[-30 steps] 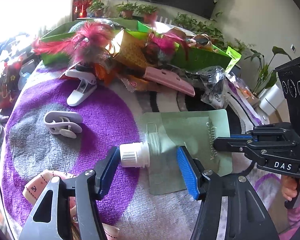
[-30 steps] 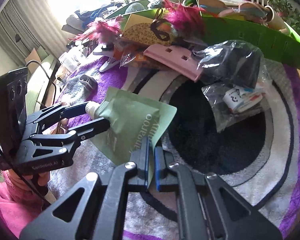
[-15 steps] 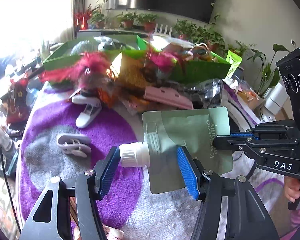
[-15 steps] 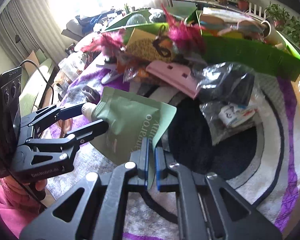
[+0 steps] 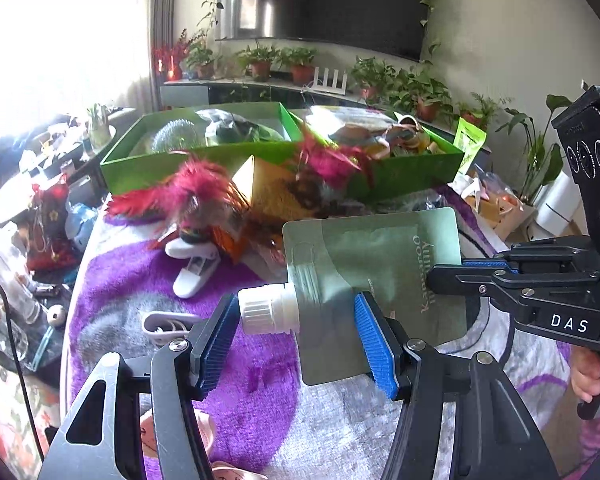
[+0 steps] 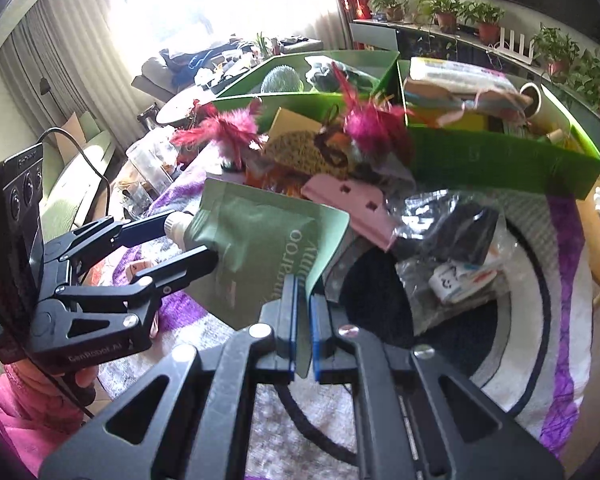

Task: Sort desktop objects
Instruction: 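Carry the green pouch with the right gripper over the green box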

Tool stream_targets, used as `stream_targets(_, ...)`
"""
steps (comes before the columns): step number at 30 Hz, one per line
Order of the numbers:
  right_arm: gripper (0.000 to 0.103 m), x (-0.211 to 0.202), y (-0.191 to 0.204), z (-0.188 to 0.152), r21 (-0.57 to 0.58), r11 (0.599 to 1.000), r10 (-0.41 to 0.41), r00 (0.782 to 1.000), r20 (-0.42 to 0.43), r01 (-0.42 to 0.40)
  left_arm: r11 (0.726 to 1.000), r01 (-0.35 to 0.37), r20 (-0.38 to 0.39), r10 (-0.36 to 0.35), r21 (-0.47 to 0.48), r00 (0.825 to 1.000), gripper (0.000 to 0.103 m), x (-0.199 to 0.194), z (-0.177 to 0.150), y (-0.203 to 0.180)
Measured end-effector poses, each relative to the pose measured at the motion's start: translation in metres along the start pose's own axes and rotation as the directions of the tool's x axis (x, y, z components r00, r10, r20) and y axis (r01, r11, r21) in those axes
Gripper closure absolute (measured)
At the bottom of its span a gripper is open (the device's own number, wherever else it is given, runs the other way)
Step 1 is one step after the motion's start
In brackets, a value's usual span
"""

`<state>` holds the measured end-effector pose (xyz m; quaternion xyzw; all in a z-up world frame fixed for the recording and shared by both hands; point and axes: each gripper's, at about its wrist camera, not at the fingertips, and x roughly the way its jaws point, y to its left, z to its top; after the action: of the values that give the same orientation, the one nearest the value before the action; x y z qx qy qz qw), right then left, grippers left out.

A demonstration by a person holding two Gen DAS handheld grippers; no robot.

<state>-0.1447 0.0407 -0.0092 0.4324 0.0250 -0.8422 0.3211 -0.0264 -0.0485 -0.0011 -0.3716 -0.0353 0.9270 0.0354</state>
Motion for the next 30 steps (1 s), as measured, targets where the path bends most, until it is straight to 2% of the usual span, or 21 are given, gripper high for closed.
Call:
stream_targets(18, 0.096, -0.005, 0.013, 0.038, -0.043, 0.999, 0.014, 0.998, 0.063, -0.011, 0.998, -0.058, 0.089, 0.056, 0.013, 0.994, 0.043, -0.019, 0.033, 0.015)
stream_targets(30, 0.095, 0.001, 0.018, 0.063, -0.054, 0.998, 0.026, 0.996, 0.083, -0.021, 0.997, -0.079, 0.118, 0.077, 0.009, 0.990, 0.043, -0.019, 0.052, 0.030)
